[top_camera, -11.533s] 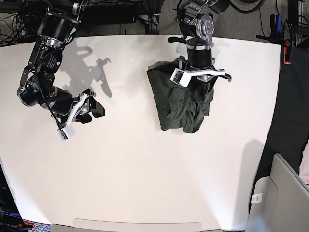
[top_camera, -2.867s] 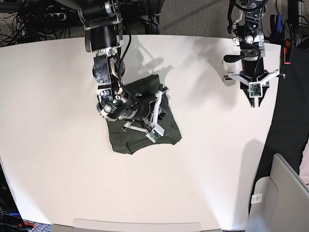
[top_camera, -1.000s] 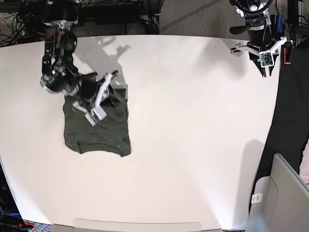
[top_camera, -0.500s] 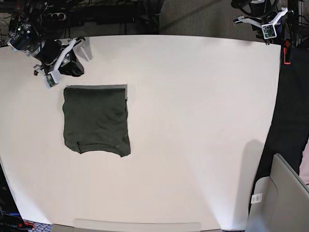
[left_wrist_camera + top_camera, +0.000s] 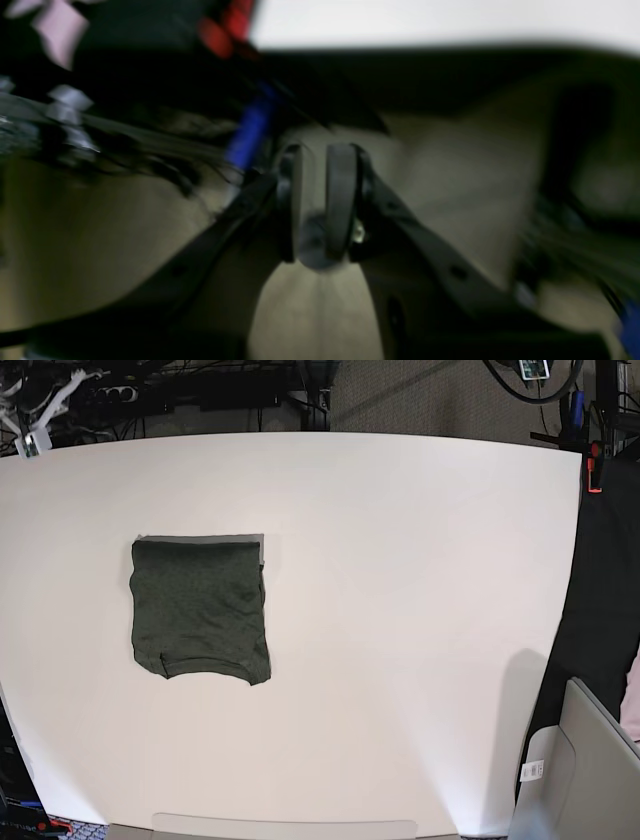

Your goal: Fold the T-shirt properly

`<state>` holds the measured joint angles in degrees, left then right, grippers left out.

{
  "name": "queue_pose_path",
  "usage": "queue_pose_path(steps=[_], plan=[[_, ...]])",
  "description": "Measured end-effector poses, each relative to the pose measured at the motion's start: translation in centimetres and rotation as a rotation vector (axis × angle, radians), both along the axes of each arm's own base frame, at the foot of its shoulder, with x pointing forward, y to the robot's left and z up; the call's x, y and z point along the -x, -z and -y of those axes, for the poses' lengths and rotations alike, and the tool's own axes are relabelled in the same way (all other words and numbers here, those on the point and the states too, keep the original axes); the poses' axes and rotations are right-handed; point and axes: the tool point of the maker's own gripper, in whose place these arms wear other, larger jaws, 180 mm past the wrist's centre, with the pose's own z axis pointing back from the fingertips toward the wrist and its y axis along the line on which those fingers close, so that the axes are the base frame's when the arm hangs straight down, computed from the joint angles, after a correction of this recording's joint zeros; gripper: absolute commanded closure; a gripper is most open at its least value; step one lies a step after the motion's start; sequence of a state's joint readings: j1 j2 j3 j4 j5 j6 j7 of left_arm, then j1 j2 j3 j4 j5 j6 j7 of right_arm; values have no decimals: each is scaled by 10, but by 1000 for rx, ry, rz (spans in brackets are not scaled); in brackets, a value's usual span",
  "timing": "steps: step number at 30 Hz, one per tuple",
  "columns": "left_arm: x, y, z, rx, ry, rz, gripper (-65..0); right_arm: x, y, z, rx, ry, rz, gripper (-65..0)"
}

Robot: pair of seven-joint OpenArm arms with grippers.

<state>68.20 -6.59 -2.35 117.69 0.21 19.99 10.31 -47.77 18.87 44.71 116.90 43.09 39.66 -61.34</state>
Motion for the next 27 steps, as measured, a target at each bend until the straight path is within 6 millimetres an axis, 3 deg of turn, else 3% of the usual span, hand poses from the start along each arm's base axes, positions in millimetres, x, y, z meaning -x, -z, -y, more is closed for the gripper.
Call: queue_pose_path(steps=[6,9,15,21,27], plan=[[26,17,14,41,16,-85,-67,75,27,11,159,63,-230,-24],[42,33,18,69,-5,-136,-67,102,43,9,234,43,-348,-24],[67,73,43,178,-2,-232,-67,97,85,-36,213,-145,-422,-24],[63,107,46,193,-20,-248,-67,104,129,-37,227,-133,-537,-24],[70,151,43,223,-80,-321,-67,106,187,-62,121,-147,-576,-23]])
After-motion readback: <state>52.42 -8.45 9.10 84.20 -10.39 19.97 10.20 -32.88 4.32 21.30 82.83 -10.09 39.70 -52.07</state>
